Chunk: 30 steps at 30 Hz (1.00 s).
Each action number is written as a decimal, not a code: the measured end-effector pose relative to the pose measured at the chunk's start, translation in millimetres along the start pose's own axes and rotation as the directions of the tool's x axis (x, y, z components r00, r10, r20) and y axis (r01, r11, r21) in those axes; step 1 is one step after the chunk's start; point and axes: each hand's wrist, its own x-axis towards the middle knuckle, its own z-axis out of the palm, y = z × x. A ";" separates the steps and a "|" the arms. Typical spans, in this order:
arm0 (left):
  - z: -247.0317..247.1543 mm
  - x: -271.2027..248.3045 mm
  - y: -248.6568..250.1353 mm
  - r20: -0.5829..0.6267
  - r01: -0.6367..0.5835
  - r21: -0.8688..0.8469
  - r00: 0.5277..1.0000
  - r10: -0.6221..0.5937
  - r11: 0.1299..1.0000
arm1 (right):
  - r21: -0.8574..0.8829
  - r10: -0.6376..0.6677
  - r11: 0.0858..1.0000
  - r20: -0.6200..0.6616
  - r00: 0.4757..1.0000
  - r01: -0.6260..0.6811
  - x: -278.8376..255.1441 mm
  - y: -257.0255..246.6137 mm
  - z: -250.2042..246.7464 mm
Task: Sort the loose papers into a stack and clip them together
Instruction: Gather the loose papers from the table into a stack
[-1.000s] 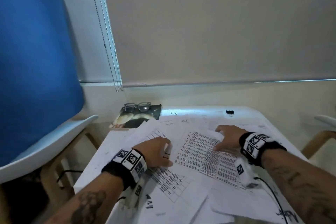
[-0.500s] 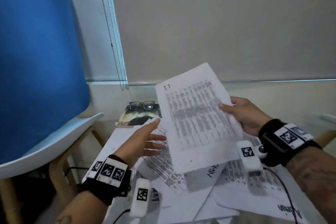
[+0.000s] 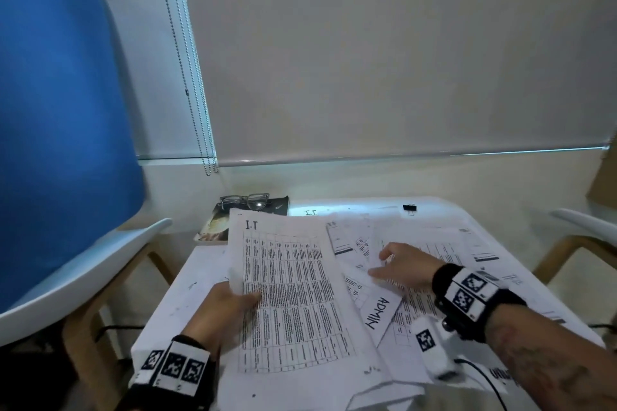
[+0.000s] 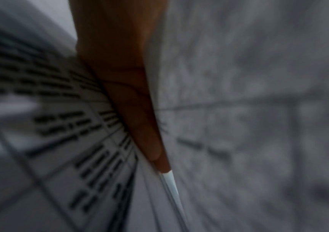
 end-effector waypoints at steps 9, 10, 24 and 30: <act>-3.6 -1.8 -1.3 -0.046 -0.017 -0.043 0.999 0.015 0.999 | 0.044 -0.089 0.995 0.042 0.995 0.087 7.3 -12.6 16.8; -6.6 -3.5 -1.2 -0.076 -0.028 -0.071 0.997 0.023 0.997 | 0.135 -0.103 0.986 0.008 0.995 0.101 5.0 -9.7 14.7; 17.0 -9.4 24.5 -0.114 -0.136 -0.352 0.988 0.102 0.926 | 0.757 -0.209 0.614 -0.115 0.971 0.222 -66.3 4.8 47.0; 20.0 -2.1 12.9 -0.146 -0.138 -0.134 0.982 0.118 0.981 | 0.572 0.090 0.818 -0.238 0.967 0.065 -45.2 50.1 3.4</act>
